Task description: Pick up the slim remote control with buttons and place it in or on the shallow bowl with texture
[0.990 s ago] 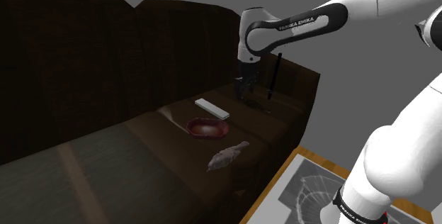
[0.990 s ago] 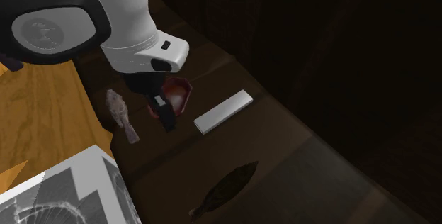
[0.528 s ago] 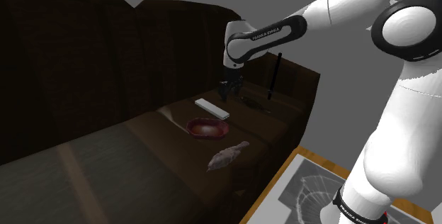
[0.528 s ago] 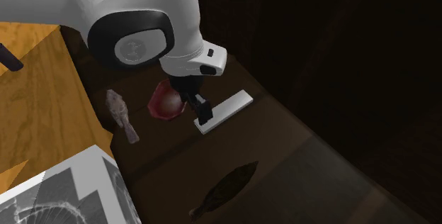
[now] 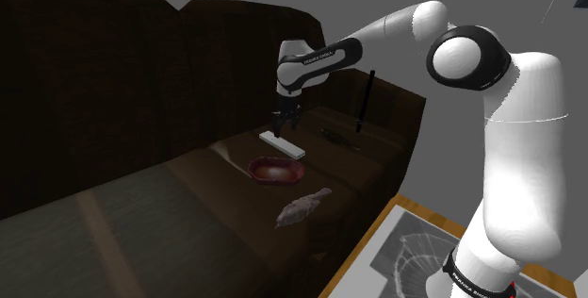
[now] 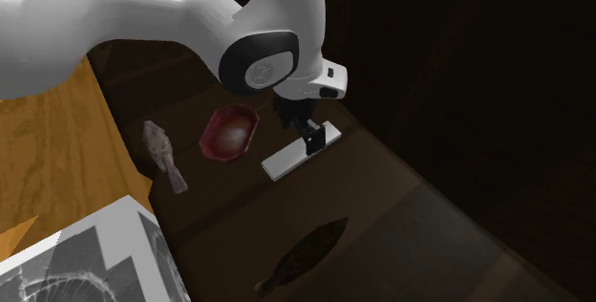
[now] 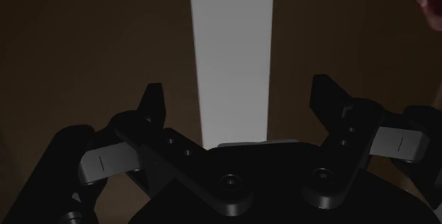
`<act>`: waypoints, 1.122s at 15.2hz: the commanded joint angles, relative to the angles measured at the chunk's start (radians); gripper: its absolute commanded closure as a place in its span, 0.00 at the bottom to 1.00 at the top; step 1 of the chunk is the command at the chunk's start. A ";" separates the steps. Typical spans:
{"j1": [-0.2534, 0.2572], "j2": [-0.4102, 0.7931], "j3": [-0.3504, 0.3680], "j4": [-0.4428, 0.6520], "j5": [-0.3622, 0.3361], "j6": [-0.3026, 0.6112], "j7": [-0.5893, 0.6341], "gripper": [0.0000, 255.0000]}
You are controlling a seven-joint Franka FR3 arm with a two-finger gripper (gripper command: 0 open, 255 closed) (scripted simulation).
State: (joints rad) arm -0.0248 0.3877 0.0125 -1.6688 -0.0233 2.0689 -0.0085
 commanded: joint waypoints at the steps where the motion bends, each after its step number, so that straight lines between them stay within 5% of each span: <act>1: -0.001 0.054 0.002 0.051 0.005 0.007 -0.003 0.00; 16: -0.001 0.098 0.002 0.013 0.004 0.089 -0.002 0.00; 17: -0.001 0.098 0.002 0.013 0.004 0.089 -0.002 1.00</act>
State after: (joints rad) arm -0.0256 0.4852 0.0140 -1.6562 -0.0193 2.1578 -0.0103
